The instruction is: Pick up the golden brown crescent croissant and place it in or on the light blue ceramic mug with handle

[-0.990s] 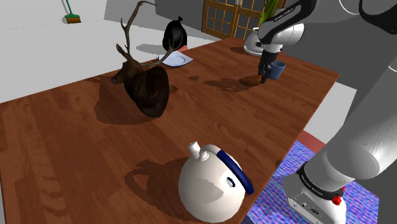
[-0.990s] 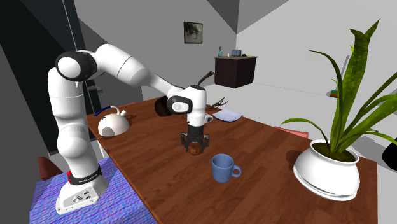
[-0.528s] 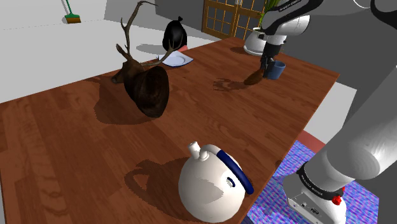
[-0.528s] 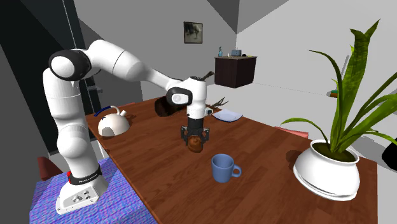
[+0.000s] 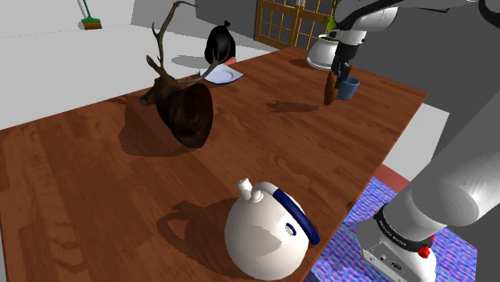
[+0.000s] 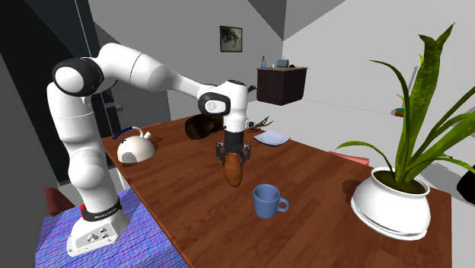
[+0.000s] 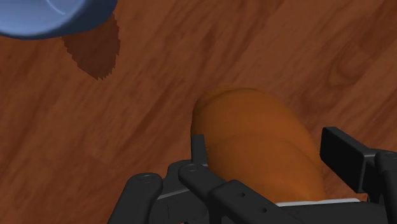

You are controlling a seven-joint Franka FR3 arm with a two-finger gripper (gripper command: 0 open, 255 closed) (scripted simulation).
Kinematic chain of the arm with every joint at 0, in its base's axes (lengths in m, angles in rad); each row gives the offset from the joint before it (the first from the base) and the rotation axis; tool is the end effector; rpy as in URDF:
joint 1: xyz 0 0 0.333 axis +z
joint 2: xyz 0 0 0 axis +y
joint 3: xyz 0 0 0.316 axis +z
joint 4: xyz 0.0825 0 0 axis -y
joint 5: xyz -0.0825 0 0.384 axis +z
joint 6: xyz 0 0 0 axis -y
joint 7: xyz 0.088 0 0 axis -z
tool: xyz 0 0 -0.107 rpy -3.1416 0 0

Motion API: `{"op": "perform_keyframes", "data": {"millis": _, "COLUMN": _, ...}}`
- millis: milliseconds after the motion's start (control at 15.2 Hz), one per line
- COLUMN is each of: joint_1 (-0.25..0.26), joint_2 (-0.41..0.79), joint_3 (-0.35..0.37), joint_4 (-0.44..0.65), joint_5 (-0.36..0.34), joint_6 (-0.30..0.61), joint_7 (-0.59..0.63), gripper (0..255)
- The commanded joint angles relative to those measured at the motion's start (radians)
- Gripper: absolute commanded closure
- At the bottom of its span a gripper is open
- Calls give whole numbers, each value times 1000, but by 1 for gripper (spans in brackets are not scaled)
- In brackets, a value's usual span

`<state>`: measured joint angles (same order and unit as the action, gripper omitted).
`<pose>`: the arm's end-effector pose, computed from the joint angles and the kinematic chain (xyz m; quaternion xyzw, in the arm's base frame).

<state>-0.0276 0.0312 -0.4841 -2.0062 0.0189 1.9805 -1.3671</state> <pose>0.4842 -0.2687 0.4373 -0.9113 -0.4109 0.0147 0.0223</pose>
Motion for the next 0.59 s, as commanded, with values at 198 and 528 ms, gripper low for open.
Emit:
{"op": "perform_keyframes", "data": {"millis": 198, "joint_1": 2, "joint_2": -22, "joint_3": 1, "joint_4": 46, "joint_5": -11, "joint_6": -65, "joint_7": 8, "gripper": 255}}
{"op": "perform_keyframes", "data": {"millis": 528, "joint_1": 3, "joint_2": -36, "joint_3": 2, "joint_4": 99, "joint_5": -18, "joint_6": -131, "joint_7": 13, "gripper": 255}}
